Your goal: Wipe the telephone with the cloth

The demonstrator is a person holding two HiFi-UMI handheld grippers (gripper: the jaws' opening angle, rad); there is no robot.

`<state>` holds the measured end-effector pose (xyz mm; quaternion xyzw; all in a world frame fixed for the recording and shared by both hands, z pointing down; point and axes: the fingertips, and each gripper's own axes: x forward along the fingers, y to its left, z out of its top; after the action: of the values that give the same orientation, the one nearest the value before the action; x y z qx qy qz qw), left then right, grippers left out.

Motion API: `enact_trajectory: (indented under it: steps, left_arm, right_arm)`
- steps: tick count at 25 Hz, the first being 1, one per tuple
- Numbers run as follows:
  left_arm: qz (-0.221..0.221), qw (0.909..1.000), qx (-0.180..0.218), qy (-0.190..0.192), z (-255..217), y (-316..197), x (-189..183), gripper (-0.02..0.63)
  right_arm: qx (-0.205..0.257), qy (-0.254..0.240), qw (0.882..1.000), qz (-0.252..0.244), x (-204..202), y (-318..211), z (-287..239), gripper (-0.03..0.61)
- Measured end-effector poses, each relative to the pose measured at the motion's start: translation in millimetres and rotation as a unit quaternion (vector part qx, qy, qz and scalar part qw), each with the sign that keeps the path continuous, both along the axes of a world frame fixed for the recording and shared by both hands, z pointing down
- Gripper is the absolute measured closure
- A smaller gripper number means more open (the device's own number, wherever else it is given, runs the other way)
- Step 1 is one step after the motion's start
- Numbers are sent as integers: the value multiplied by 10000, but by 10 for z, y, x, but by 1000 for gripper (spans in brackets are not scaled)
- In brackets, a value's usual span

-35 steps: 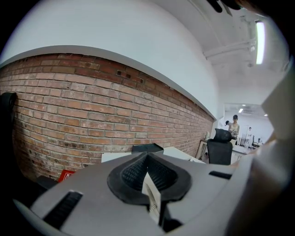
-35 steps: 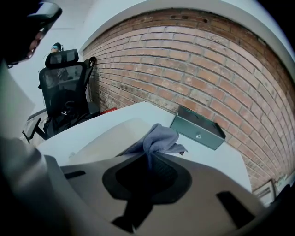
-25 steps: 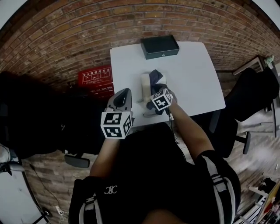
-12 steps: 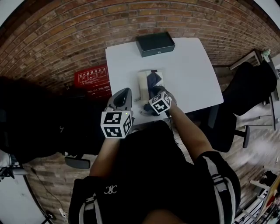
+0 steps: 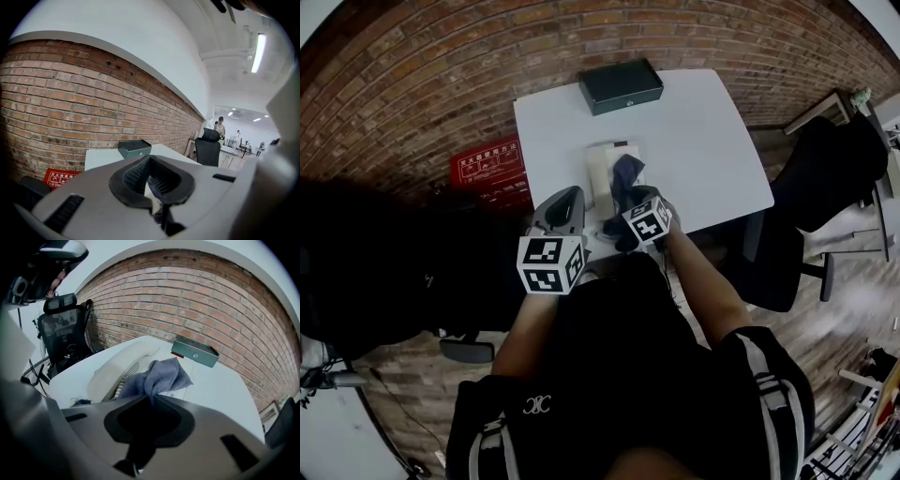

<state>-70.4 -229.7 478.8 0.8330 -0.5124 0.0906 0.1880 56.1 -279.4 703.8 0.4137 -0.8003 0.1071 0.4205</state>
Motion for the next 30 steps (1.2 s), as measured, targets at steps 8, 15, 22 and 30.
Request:
enact_trajectory:
  steps: [8, 15, 22, 30]
  left_arm:
    - [99, 10000, -7, 5, 24, 28, 61, 621]
    - [154, 9999, 12, 43, 14, 67, 123, 621]
    - [225, 9997, 12, 58, 3, 85, 164, 621]
    - [381, 9992, 45, 115, -14, 87, 275, 621]
  right_arm:
    - [14, 72, 9985, 542, 321, 119, 49, 552]
    - [13, -297, 9891, 1439, 579, 261, 83, 552]
    - [39, -183, 9782, 2070, 907, 297, 81, 552]
    - [756, -680, 9665, 2355, 1086, 160, -474, 552]
